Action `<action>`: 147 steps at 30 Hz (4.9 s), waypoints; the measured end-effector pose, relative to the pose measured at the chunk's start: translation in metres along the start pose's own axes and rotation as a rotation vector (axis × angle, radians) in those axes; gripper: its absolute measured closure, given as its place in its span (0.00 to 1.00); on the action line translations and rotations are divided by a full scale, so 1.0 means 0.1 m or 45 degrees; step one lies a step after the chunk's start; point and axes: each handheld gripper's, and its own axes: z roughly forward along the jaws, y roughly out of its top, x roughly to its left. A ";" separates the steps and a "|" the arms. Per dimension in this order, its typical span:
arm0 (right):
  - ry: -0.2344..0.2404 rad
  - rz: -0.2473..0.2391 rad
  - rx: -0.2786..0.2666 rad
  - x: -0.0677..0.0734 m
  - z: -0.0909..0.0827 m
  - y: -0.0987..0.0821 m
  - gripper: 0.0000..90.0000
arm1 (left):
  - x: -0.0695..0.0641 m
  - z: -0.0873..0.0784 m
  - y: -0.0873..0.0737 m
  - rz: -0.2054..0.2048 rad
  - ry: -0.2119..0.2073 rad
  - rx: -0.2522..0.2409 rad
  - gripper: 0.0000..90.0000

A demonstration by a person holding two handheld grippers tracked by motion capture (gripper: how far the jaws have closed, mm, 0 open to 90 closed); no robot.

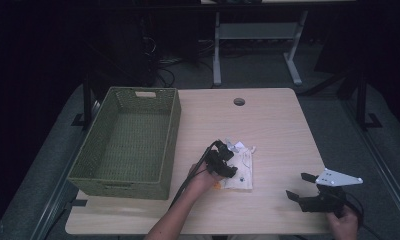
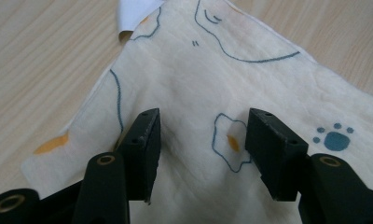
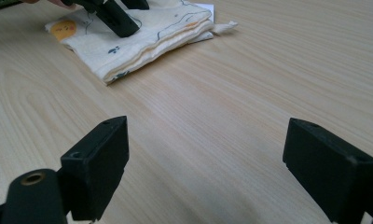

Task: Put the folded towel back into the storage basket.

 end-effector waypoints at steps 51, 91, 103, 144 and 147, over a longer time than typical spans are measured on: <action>0.003 0.000 -0.022 0.00 -0.03 -0.01 0.15 | 0.11 -0.58 0.13 -0.178 -0.300 -0.209 0.92; -0.011 0.026 -0.023 -0.03 -0.04 -0.02 0.15 | 0.59 -1.39 -0.11 -0.521 -0.736 -0.396 0.91; -0.020 0.032 -0.029 -0.05 -0.05 -0.03 0.15 | 0.71 -1.59 -0.16 -0.532 -0.744 -0.416 0.91; -0.026 0.007 -0.007 0.00 -0.05 -0.01 0.15 | 1.34 -2.52 -0.86 -0.656 -0.634 -0.525 0.91; -0.025 0.004 -0.006 0.02 -0.05 -0.01 0.15 | 1.37 -2.55 -0.90 -0.667 -0.628 -0.533 0.91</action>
